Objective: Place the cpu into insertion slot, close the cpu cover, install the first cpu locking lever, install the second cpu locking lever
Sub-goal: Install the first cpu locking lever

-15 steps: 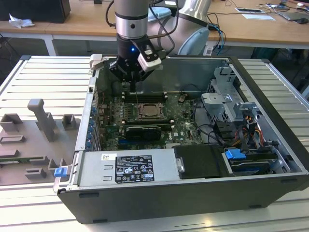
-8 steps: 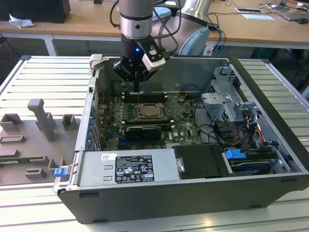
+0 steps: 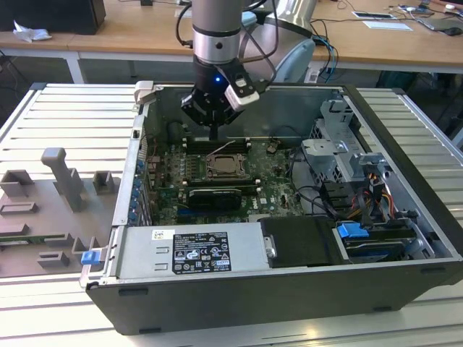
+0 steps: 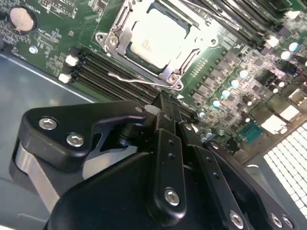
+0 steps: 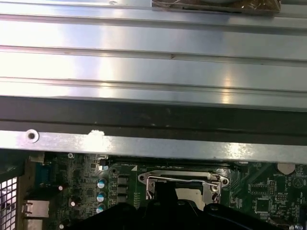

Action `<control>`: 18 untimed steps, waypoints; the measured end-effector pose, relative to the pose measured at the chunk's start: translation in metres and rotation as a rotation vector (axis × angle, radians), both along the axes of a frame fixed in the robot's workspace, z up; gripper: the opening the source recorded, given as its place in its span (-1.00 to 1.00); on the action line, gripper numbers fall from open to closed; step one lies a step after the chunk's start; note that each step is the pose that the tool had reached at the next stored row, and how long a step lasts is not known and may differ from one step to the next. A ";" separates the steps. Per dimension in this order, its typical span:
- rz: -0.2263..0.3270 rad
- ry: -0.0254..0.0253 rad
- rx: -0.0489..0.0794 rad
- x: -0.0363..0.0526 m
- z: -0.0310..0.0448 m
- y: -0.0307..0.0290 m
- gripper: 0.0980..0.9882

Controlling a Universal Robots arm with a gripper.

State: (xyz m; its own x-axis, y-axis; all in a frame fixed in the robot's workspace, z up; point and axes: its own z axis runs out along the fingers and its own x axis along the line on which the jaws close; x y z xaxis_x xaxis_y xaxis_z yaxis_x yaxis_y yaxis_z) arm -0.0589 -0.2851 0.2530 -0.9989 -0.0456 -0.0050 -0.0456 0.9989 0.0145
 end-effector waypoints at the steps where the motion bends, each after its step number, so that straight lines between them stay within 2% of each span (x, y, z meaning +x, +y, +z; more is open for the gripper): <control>1: 0.000 0.0000 0.005 0.0001 -0.0002 0.0000 -0.98; 3: 0.000 -0.0002 0.018 0.0010 -0.0008 0.0000 -0.98; 5: 0.000 -0.0003 0.045 0.0045 -0.0023 -0.0004 -0.98; 12: -0.001 -0.0003 0.046 0.0098 -0.0169 -0.0001 -0.98; 14: -0.002 -0.0004 0.051 0.0141 -0.0194 -0.0001 -0.98; 18: -0.006 -0.0009 0.051 0.0184 -0.0243 0.0004 -0.98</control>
